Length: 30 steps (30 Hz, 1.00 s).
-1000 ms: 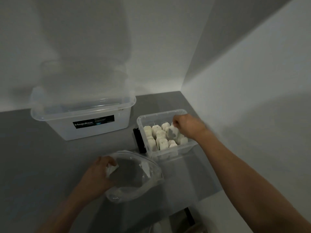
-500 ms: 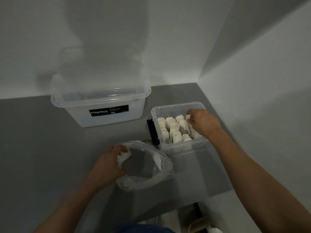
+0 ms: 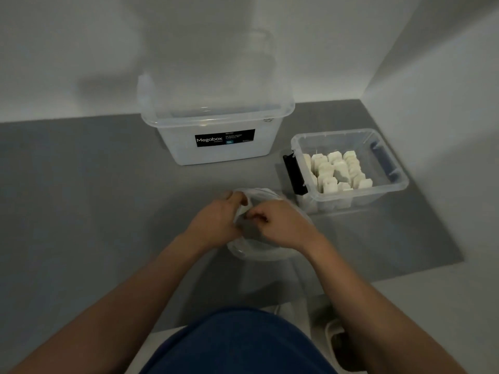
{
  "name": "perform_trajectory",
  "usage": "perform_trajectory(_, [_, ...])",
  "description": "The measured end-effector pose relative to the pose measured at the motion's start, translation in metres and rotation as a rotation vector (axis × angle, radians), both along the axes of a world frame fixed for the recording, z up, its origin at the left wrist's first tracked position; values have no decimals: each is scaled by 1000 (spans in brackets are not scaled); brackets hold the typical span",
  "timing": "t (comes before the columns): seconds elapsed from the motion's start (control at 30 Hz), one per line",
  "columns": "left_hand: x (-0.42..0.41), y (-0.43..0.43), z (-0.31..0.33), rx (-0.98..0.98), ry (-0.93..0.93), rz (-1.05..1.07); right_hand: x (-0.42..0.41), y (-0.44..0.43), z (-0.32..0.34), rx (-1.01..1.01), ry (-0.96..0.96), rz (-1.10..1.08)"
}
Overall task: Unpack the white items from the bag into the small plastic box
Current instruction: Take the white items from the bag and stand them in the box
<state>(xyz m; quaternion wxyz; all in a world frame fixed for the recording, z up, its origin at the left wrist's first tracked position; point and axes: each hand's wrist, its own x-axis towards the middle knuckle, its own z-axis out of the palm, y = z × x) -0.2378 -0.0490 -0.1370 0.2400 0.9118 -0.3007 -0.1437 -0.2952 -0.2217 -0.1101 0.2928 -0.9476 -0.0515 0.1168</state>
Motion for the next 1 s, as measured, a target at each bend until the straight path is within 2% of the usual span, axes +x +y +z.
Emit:
perform_trajectory(0.2, [3, 17, -5, 101, -123, -40, 36, 26, -55, -117, -26, -236])
perform_trajectory(0.4, [7, 31, -1, -36, -63, 52, 44, 43, -67, -149, 75, -343])
perform_trajectory(0.53, [12, 38, -2, -30, -74, 66, 47, 48, -72, -120, 104, -430])
perform_trajectory(0.73, [13, 34, 6, -59, -97, 58, 42, 52, -61, -103, 94, -428])
perform_trajectory(1.0, [18, 34, 0, 49, -152, -27, 38, 46, -43, -149, 136, -261])
